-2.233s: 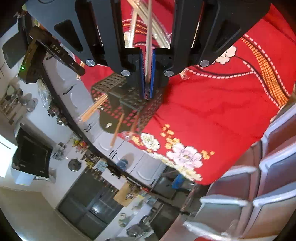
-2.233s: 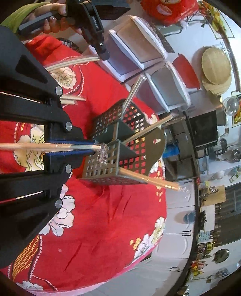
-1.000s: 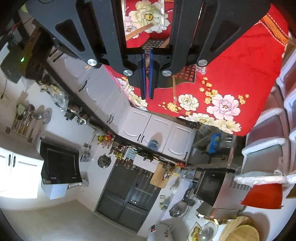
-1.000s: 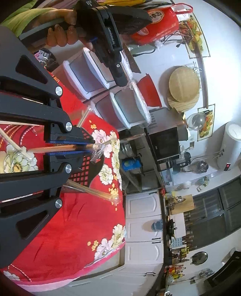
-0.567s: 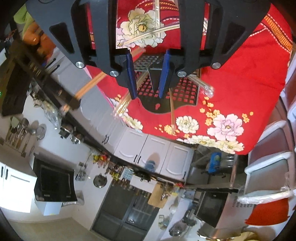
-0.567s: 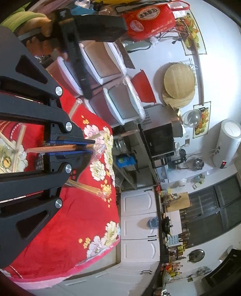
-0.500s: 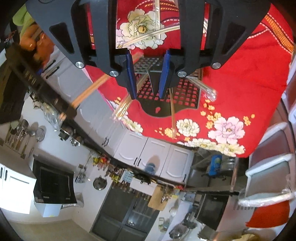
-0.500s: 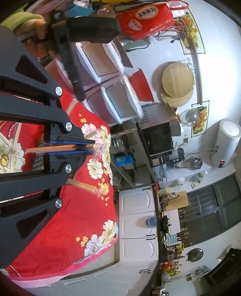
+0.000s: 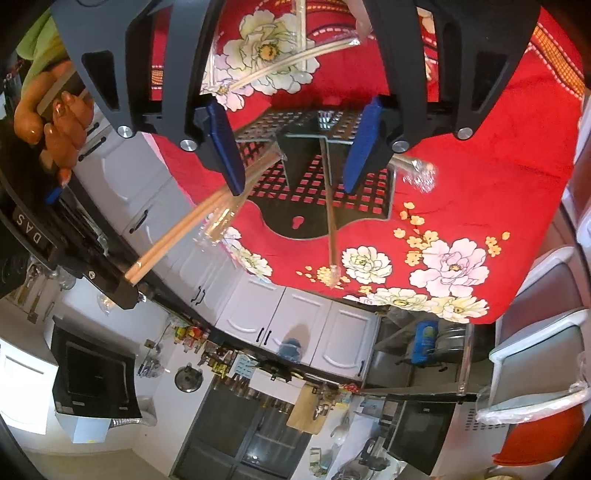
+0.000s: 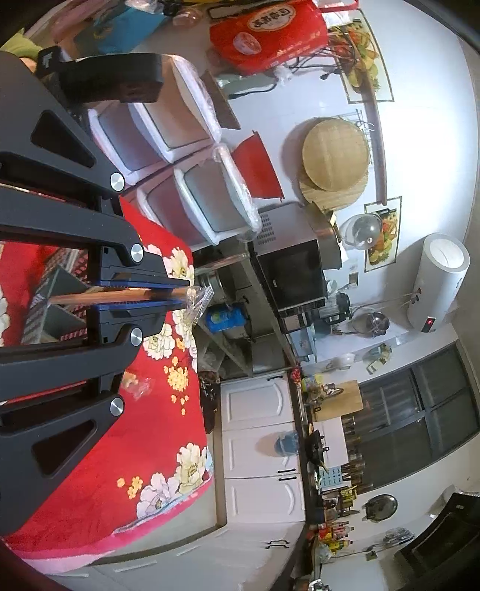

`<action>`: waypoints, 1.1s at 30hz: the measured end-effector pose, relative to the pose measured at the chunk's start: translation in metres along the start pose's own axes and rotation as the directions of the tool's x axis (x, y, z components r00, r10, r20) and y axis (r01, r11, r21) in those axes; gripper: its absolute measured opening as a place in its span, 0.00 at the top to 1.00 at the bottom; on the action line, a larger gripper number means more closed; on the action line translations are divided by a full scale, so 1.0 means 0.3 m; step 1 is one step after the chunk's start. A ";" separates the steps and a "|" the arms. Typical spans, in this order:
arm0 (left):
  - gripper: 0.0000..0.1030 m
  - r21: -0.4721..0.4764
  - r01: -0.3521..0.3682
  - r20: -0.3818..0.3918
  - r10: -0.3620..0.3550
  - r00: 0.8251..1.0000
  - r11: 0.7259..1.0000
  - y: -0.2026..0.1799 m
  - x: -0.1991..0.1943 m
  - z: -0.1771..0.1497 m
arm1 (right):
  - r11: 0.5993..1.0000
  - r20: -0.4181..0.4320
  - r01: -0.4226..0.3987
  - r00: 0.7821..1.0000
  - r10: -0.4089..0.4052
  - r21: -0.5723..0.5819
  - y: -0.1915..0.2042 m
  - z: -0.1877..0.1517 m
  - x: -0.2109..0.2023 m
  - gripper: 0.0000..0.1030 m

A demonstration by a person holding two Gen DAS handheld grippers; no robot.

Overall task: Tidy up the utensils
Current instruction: 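Lower both chopsticks into the caddy slots and open both grippers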

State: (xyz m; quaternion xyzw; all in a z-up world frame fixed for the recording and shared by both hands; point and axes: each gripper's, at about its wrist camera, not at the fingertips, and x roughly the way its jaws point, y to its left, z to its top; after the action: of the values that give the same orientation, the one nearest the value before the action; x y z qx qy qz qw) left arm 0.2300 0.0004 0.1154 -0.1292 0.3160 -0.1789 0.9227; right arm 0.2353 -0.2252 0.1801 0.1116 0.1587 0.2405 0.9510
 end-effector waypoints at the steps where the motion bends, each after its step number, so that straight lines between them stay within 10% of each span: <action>1: 0.52 -0.002 -0.005 -0.001 0.005 1.000 1.000 0.007 0.008 0.007 | 1.000 0.000 0.000 1.000 0.000 0.008 -0.004 0.001 0.017 0.95; 24: 0.29 0.065 -0.085 -0.022 0.087 0.996 0.994 0.025 0.094 0.036 | 0.996 -0.188 0.015 0.982 0.002 0.090 -0.097 -0.163 0.248 0.94; 33: 0.27 0.060 -0.080 -0.029 0.082 0.996 0.995 0.017 0.092 0.022 | 0.991 -0.210 0.021 0.978 0.007 0.133 -0.146 -0.190 0.213 0.77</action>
State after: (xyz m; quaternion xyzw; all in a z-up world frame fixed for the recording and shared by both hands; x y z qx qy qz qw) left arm 0.2558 -0.0056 0.1038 -0.0862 0.3302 -0.1524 0.9275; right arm 0.2868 -0.2235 0.0990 0.1488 0.2745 0.2364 0.9201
